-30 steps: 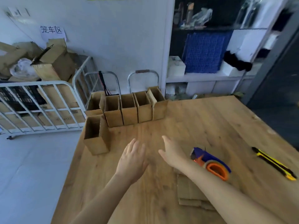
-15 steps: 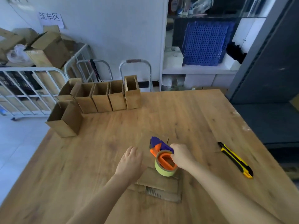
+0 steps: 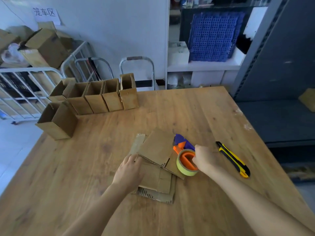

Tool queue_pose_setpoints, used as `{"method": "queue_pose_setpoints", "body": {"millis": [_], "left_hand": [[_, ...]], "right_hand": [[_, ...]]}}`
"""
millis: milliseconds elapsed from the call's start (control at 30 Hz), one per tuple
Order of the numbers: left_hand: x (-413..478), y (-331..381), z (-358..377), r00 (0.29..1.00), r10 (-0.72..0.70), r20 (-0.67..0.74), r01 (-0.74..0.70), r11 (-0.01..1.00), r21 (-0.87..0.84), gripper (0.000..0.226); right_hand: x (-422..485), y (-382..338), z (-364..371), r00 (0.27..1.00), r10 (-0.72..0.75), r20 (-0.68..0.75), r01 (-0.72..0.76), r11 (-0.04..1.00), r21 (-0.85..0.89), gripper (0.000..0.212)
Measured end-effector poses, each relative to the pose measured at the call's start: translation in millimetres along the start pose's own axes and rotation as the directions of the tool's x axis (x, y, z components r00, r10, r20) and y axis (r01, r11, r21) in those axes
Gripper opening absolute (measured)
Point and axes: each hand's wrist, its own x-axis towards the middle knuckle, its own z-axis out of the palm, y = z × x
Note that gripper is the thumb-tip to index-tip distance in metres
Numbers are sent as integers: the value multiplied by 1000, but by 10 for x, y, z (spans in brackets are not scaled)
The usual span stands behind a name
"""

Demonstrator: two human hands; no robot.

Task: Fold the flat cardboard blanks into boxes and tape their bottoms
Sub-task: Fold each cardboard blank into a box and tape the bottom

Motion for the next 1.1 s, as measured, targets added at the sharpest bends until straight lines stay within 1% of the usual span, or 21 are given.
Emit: {"method": "queue_pose_setpoints", "body": {"millis": [167,233,333,467,567,667,700,733,800,867,900,933,967,1000,1033,1100], "left_hand": [[81,-87,-9,999,5,42,-6,1000,20,52],[177,-77,-31,999,26,43,-28,999,32,50],[320,-16,-21,997,48,58,-50,998,42,50],[481,20,26,997,44,67,-48,997,52,45],[568,41,39,997,16,71,-20,998,52,45],[642,35,62,997,10,73,-13,999,43,41],[670,29,68,997,6,79,-8,999,31,39],[703,22,81,996,1,89,-3,1000,17,40],[759,22,108,993,-11,115,13,1000,-14,45],[781,30,137,990,-24,139,29,999,-40,52],[781,32,152,989,-27,142,35,998,-54,52],[775,29,171,990,-27,137,37,997,-71,50],[769,23,185,992,-23,125,35,995,-89,46],[758,13,196,994,-19,110,31,994,-107,42],[743,5,198,995,-19,95,30,992,-124,38],[706,-10,186,998,-15,68,26,988,-153,33]], "right_hand": [[-129,257,-9,996,63,-62,-64,998,-2,16],[-188,329,8,988,124,-93,-122,992,21,16],[-237,475,36,969,225,-104,-218,973,75,16],[-278,632,94,956,280,-91,-269,956,115,24],[-298,667,128,949,301,-93,-293,952,94,15],[-328,604,126,941,321,-110,-311,945,100,12],[-352,559,110,939,314,-142,-304,949,87,15],[-376,508,94,942,270,-198,-266,963,46,20],[-415,366,77,957,122,-263,-134,990,-31,27],[-447,157,72,978,-1,-208,9,999,34,25],[-451,44,97,986,-44,-158,60,994,95,24],[-444,-61,138,994,-65,-91,79,984,158,24],[-432,-157,173,998,-66,-20,69,975,210,25],[-421,-239,195,998,-39,56,24,969,247,29],[-408,-304,205,992,12,128,-48,958,283,34],[-393,-393,218,965,137,225,-221,886,409,41]]}}
